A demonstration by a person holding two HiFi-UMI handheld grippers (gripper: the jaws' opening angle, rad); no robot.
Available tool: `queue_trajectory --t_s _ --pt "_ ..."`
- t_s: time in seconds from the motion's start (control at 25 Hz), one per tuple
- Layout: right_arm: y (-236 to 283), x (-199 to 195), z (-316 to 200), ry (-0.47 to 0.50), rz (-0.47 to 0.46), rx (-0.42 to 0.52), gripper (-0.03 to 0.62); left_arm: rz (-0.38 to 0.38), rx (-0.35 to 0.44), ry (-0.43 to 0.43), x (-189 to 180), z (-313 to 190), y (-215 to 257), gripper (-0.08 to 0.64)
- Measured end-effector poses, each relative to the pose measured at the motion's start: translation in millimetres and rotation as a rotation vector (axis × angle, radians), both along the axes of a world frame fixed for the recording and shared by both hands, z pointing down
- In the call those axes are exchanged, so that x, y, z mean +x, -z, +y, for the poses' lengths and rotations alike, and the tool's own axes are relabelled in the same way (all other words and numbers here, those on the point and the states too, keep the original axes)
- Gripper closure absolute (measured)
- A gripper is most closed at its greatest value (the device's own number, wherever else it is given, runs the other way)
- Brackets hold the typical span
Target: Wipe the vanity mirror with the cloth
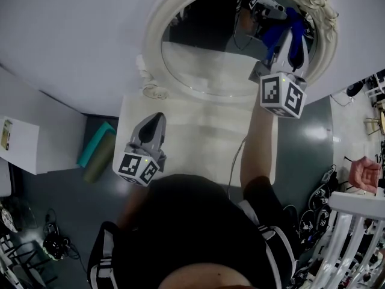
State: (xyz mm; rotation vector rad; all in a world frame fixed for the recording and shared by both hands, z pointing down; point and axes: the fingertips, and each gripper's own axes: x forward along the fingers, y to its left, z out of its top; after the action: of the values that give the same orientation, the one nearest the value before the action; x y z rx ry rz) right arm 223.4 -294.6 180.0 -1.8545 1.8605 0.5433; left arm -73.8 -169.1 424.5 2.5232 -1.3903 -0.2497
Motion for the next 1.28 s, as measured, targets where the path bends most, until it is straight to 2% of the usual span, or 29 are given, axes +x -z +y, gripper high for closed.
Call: queue_trajectory --t_s 0.4,0.52,0.56,0.68,0.92,1.12,1.28 --pt "26 -67 -9 -0.067 0.4 -0.032 0.531 0.005 -0.005 -0.008 2 -5 -3 0.549" --pt "24 -93 -10 -0.123 0.59 0.011 0.531 0.004 -0.008 -0.011 3 -7 -5 0.549" --pt "18 -101 -12 -0.143 0.656 -0.002 0.531 0.004 -0.009 -0.012 4 -8 -6 0.549" --pt "-6 -125 -19 -0.178 0.802 -0.074 0.531 0.008 -0.012 -0.011 6 -9 -6 0.549" --pt "-72 -179 -23 -0.173 1.05 0.018 0.531 -0.001 -0.009 -0.004 4 -9 -8 0.549" --pt "-147 -198 -25 -0.108 1.197 -0.026 0.531 0.011 -0.022 0.013 3 -9 -8 0.549" --pt "-237 -202 -25 -0.033 1.353 -0.1 0.531 0.008 -0.023 0.014 4 -7 -9 0.549"
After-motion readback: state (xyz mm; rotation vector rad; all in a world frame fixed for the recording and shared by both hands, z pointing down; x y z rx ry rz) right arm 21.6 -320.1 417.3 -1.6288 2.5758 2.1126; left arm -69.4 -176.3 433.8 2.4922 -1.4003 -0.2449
